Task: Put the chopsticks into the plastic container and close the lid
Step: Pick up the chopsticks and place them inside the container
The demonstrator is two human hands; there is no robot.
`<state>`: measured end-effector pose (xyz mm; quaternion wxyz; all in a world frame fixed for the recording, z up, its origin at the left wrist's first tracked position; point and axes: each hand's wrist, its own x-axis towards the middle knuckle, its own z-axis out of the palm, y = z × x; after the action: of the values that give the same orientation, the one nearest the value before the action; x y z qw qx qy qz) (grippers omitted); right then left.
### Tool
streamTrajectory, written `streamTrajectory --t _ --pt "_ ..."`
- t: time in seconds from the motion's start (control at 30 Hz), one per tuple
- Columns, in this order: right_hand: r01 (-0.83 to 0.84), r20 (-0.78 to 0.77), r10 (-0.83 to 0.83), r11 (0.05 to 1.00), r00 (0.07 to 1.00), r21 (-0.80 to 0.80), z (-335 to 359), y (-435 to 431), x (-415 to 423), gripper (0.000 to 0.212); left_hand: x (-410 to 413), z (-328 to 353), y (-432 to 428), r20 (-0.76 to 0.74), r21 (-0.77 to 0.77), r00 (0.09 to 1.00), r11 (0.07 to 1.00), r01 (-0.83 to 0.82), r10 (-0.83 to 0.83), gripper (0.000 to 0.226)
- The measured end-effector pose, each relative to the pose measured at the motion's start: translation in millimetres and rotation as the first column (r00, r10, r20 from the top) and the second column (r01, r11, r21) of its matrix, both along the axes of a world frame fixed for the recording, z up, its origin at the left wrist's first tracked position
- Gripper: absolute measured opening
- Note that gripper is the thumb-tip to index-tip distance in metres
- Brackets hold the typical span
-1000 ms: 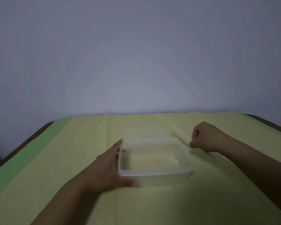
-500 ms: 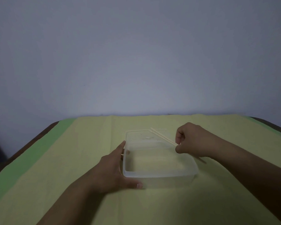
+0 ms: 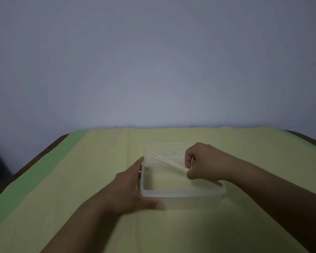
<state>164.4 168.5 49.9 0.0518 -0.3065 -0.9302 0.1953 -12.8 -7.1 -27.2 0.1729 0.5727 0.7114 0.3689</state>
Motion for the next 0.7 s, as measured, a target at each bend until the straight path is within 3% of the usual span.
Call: streamTrajectory --t 0.43,0.7 --pt "-0.048 0.093 0.054 0.997 0.994 -0.066 -12 3 -9 0.013 2 6 -2 -0.02 -0.027 1.0 1.0 -0.01 0.009 0.106" --pt "-0.087 0.166 0.096 0.994 0.981 -0.065 -20 6 -14 0.015 0 2 -1 -0.035 -0.048 0.999 0.998 -0.03 0.028 0.114"
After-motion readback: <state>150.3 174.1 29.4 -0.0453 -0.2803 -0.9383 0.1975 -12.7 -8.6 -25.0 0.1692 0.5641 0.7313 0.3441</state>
